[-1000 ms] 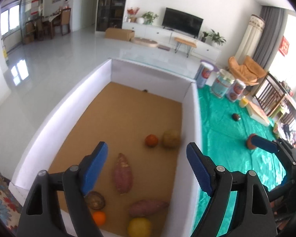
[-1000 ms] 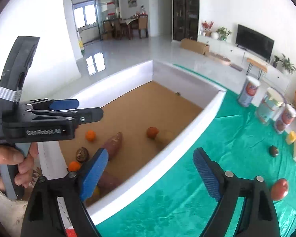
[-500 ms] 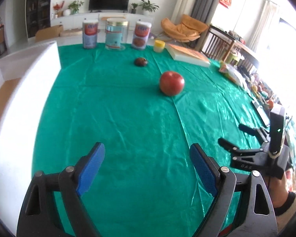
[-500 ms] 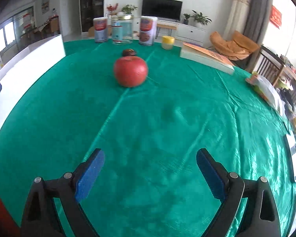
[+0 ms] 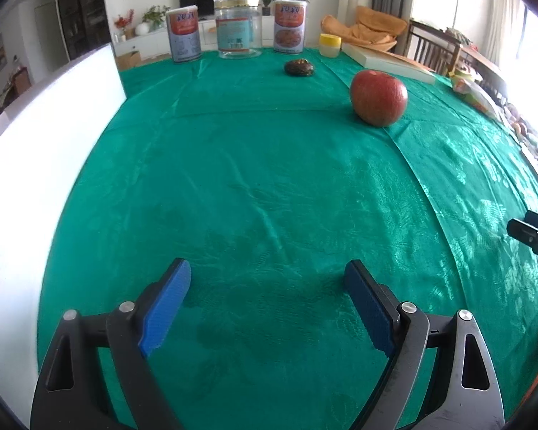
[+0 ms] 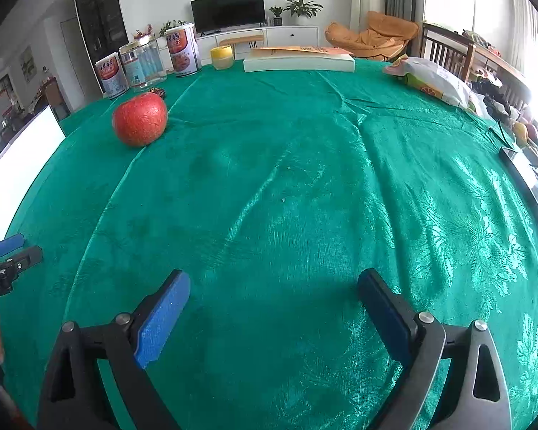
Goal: Organize fruits
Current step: 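Move both open tools back over the table toward the red apple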
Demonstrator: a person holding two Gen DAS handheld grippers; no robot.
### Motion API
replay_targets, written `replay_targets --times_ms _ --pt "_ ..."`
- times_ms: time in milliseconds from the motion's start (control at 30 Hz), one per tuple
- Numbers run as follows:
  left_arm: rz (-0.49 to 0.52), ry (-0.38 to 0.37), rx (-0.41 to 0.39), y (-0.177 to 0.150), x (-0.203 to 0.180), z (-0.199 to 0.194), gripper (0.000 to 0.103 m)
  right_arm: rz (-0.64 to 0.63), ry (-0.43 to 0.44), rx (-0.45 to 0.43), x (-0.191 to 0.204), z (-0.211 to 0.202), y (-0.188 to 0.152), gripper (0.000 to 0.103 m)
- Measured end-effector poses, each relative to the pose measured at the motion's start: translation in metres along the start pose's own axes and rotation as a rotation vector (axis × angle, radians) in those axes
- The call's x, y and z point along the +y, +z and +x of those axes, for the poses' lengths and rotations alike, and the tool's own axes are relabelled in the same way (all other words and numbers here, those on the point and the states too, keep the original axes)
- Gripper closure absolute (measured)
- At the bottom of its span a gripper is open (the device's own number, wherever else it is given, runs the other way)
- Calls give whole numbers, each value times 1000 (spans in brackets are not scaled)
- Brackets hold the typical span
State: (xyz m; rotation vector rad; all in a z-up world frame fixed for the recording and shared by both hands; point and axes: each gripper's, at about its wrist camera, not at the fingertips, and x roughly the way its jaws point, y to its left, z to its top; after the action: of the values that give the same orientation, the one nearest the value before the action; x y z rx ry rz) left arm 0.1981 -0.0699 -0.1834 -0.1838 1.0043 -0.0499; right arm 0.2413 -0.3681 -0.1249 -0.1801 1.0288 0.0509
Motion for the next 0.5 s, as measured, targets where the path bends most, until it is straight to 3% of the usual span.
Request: replay_targets --times_ms 167,500 --pt "-7 14 4 1 -1 3 9 -38 -51 24 9 5 0 0" --pt "-13 17 10 1 0 4 6 -21 -57 24 6 4 -1 0"
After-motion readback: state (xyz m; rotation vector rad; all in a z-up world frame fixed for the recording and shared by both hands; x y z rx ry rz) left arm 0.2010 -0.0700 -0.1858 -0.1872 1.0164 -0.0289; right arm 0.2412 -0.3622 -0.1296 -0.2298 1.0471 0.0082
